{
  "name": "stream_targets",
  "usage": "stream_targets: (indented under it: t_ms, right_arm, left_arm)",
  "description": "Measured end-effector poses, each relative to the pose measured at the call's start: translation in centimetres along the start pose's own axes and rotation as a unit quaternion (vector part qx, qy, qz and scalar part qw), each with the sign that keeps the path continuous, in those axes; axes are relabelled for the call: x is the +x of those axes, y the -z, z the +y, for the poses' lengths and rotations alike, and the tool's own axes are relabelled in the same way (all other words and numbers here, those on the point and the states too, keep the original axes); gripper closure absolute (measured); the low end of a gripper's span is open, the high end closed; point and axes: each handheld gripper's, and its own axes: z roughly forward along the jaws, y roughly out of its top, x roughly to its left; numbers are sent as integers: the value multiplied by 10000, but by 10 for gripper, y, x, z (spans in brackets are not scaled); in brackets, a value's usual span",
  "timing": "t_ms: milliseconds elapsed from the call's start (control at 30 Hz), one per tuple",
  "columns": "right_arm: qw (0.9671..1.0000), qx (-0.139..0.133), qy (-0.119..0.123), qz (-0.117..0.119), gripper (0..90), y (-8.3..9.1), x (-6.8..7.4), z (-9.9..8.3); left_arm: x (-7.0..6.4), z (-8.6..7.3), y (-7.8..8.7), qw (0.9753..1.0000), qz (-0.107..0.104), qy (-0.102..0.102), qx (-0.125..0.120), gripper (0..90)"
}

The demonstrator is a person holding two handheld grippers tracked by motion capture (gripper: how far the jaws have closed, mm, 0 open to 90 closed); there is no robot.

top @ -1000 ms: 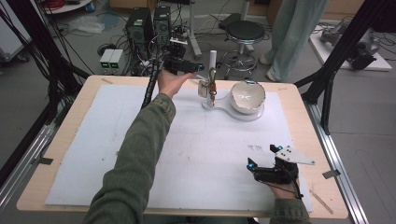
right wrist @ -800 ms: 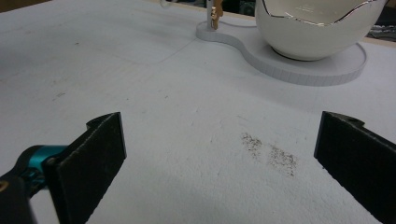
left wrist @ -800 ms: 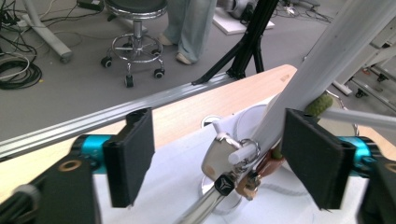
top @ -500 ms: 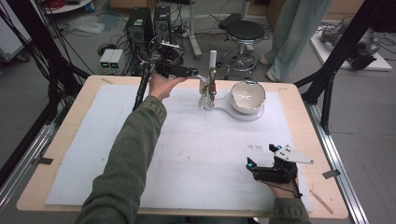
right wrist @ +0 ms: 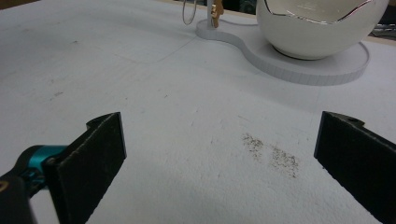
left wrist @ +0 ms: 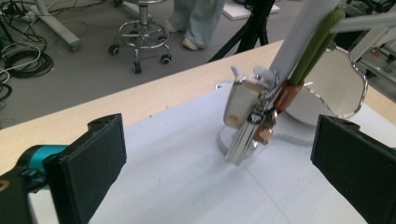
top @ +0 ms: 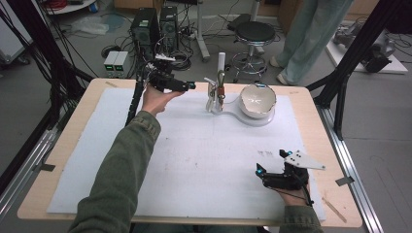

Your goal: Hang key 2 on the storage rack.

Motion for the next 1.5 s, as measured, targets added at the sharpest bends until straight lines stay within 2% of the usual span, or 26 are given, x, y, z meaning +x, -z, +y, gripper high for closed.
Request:
stream_targets:
  t_ms: [433, 800, 1233, 1500]
  right_arm:
    - [10000, 14, 6, -10, 10, -1, 0, 0]
    - [10000, 12, 32, -25, 10, -1, 0, 0]
    - [10000, 47, 6, -25, 10, -2, 1, 0]
    - [10000, 44, 10, -34, 10, -3, 1, 0]
  left_arm:
    - [9, -33, 35, 9999, 97, -95, -49, 37]
    - [12, -60, 68, 9993, 246, -125, -234, 37]
    - [21, -105, 108, 9975, 545, 21, -456, 37]
    - [25, -131, 130, 9954, 687, 104, -652, 37]
